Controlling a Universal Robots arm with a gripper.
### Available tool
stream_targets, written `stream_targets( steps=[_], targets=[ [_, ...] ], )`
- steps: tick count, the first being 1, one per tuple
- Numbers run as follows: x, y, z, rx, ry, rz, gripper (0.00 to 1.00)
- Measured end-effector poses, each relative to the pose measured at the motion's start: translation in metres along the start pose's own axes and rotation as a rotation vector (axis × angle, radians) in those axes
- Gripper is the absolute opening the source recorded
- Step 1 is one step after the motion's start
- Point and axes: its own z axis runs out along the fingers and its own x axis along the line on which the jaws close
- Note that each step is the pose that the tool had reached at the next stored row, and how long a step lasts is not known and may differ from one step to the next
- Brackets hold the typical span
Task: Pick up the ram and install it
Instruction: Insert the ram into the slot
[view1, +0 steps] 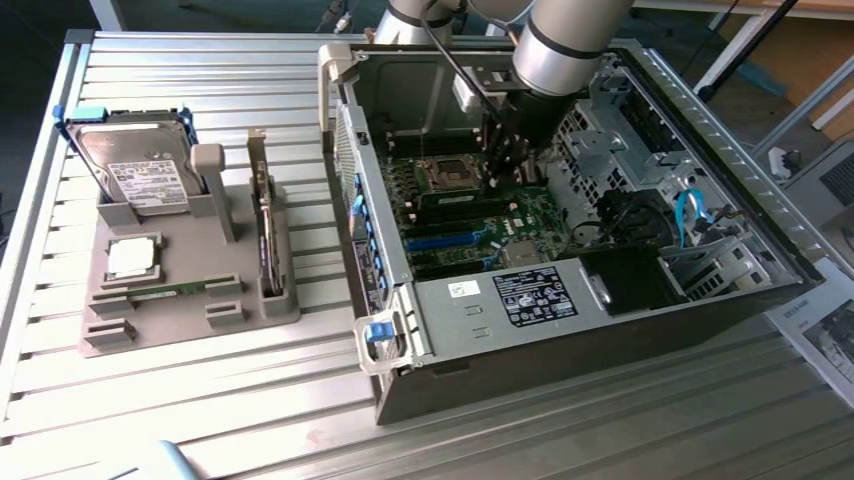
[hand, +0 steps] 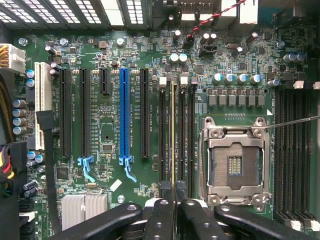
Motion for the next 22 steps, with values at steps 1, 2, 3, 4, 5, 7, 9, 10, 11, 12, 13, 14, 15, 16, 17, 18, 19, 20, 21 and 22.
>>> stream_targets(
  steps=[1,2,3,4,5,7,9,10,11,12,13,14,15,16,17,18,19,20,21,22],
  targets=[
    [0.0018,0.0000,-0.0001,0.0000,0.0001,0.000,0.12],
    [0.0043,0.0000,-0.0001,0.0000,0.0000,0.000,0.12],
    [0.0052,0.0000,-0.0001,0.0000,0.0000,0.000,0.12],
    [0.0055,0.0000,-0.0002,0.0000,0.0001,0.000,0.12],
    [0.0054,0.0000,-0.0001,0.0000,0.0000,0.000,0.12],
    [0.0054,0.0000,-0.0002,0.0000,0.0000,0.000,0.12],
    [0.0055,0.0000,0.0004,0.0000,0.0000,0.000,0.12],
    [0.0055,-0.0001,0.0009,0.0000,-0.0001,0.000,0.12],
    [0.0055,-0.0001,0.0018,0.0000,0.0001,0.000,0.12],
    [0.0056,-0.0001,0.0024,0.0000,0.0000,0.000,0.12],
    [0.0056,-0.0001,0.0033,-0.0001,0.0001,0.000,0.12],
    [0.0056,-0.0001,0.0040,0.0000,0.0001,0.000,0.12],
    [0.0056,-0.0001,0.0043,-0.0001,0.0002,0.000,0.12],
    [0.0057,-0.0001,0.0043,-0.0001,0.0003,0.000,0.12],
    [0.0056,-0.0001,0.0044,-0.0001,0.0003,0.000,0.12],
    [0.0056,-0.0001,0.0045,0.0000,0.0001,0.000,0.12],
    [0.0056,-0.0008,0.0046,0.0000,0.0000,0.000,0.12],
    [0.0056,-0.0016,0.0047,0.0000,0.0001,0.000,0.12],
    [0.0056,-0.0016,0.0047,0.0000,0.0001,0.000,0.12],
    [0.0056,-0.0016,0.0047,0.0000,0.0001,0.000,0.12]
  ],
)
